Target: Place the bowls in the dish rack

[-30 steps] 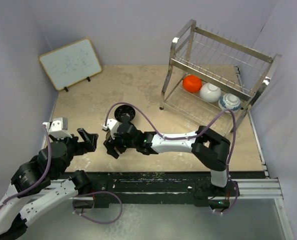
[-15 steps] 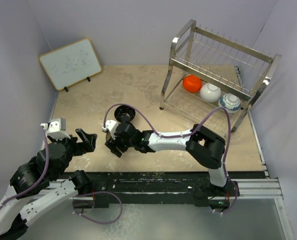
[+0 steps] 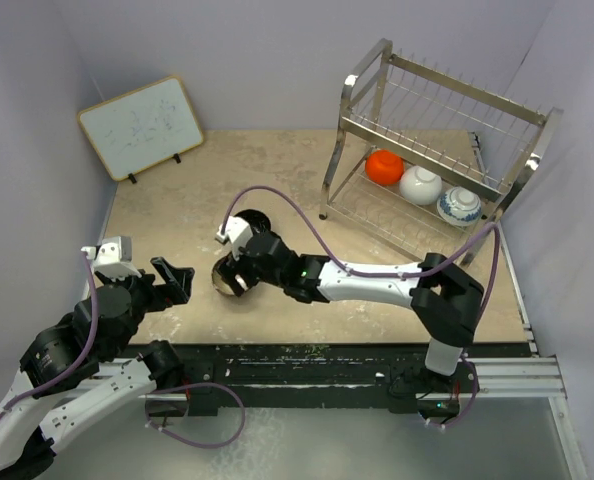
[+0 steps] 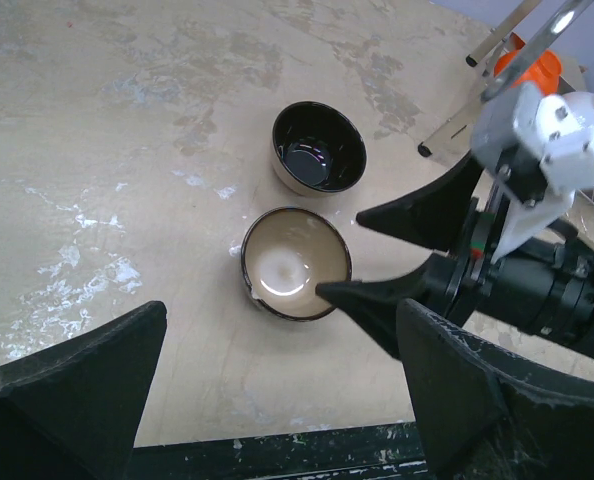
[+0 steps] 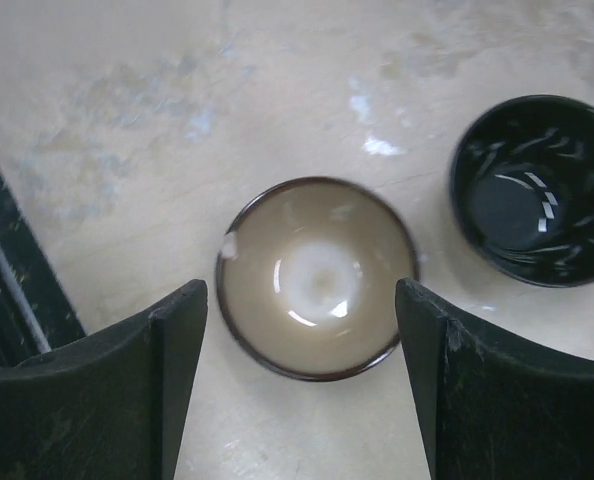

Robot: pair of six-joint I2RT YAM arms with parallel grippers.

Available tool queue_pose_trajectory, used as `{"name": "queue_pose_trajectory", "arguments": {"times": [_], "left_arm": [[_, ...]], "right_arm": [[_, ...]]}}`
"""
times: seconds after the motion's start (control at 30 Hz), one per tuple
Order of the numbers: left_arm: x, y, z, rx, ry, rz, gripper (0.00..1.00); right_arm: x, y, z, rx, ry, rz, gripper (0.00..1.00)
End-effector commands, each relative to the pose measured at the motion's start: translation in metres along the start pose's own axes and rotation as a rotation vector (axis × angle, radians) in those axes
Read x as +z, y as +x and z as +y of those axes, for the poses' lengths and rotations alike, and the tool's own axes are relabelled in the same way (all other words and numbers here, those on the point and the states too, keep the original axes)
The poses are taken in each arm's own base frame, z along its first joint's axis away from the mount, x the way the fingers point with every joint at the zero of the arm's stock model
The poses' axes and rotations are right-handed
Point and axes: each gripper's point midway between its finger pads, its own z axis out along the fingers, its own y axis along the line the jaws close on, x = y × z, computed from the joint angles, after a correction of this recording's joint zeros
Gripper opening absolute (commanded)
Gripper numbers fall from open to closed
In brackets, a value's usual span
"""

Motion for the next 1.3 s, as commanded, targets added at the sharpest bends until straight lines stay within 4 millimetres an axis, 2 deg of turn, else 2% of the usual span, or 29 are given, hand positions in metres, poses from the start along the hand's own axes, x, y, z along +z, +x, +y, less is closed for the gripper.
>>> {"name": "queue_pose_trajectory", "arguments": {"times": [0.0,0.13,0.23,0.47,0.57,0.77,1.07,1.17,1.23,1.27], "left_arm": [[0.0,-0.006,-0.003,-0.012,0.005,-0.016,0.99],[0.0,-0.006,-0.003,-0.013,0.006,-0.017,0.99],[0.0,-0.006,-0.003,-0.011,0.005,-0.014,0.99],[0.001,-0.005,-0.003,-0.008,0.003,-0.014,0.99],[0.0,-0.006,-0.003,-0.011,0.006,-0.017,0.99],[-0.001,-0.007,-0.003,-0.015,0.007,-0.018,0.99],[0.0,-0.006,-0.004,-0.01,0.009,-0.017,0.99],[0.0,-0.006,-0.004,-0.008,0.01,-0.016,0.99],[0.0,-0.006,-0.004,-0.008,0.01,-0.016,0.99],[-0.001,-0.006,-0.004,-0.01,0.014,-0.017,0.99]], "right_arm": [[-0.003,-0.024,-0.058,0.115,0.22,-0.058,0.78],[-0.005,-0.023,-0.099,0.215,0.301,-0.052,0.78],[-0.002,-0.03,-0.114,0.221,0.301,-0.064,0.77],[0.026,-0.052,-0.098,0.105,0.168,-0.055,0.77],[0.045,-0.046,-0.091,0.1,0.123,-0.025,0.77],[0.075,-0.03,-0.095,0.12,0.143,0.025,0.76],[0.101,-0.015,-0.108,0.131,0.217,0.055,0.72],[0.106,-0.01,-0.111,0.142,0.242,0.068,0.66],[0.105,-0.007,-0.115,0.153,0.262,0.072,0.51],[0.105,-0.006,-0.116,0.157,0.266,0.073,0.46]]}}
